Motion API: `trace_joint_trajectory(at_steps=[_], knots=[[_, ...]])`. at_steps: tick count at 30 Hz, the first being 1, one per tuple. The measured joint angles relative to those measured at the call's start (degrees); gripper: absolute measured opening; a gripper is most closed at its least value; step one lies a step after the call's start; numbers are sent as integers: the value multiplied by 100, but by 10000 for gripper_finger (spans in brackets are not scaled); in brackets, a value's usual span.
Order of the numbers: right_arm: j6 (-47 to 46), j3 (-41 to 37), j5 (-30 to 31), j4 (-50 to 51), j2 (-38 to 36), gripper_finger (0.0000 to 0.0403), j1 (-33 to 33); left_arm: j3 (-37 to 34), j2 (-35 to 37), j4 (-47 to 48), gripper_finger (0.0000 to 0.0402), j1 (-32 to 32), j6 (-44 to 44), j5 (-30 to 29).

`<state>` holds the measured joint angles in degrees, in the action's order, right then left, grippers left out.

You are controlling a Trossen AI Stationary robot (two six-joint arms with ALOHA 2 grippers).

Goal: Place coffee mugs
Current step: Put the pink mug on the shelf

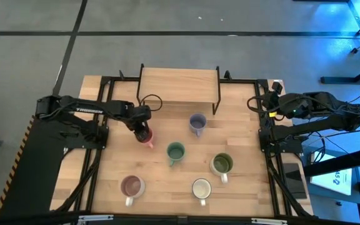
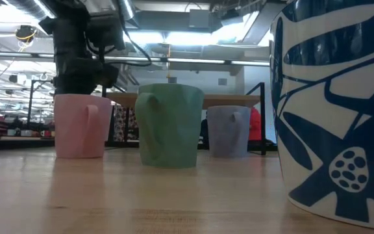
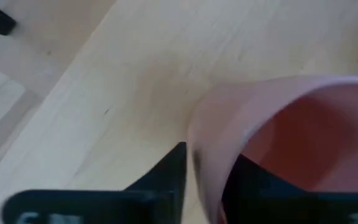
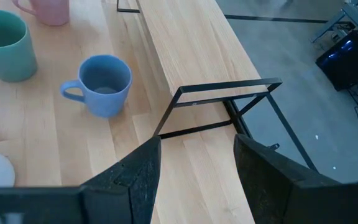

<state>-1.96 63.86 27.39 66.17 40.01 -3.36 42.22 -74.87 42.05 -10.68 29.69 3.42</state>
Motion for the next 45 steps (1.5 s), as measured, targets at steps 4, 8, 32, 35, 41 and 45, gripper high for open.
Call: trace_joint_trajectory(at_steps=[4, 8, 32, 35, 41, 45], knots=[[72, 0, 3, 0, 0, 193, 1, -7, -100, -1, 15, -3, -10, 10], [81, 0, 3, 0, 0, 193, 1, -4, -75, -23, 14, 2, 129, -66], [94, 0, 49, 0, 0, 193, -1, 1221, -2, 571, 14, 293, 1180, 35], [96, 0, 50, 0, 0, 193, -1, 1625, -2, 864, 14, 302, 1176, -113], [96, 0, 51, 0, 0, 193, -1, 2466, 0, 1412, 14, 302, 1176, -192], [96, 0, 51, 0, 0, 193, 0, 2971, 0, 1836, 14, 217, 1185, -571]])
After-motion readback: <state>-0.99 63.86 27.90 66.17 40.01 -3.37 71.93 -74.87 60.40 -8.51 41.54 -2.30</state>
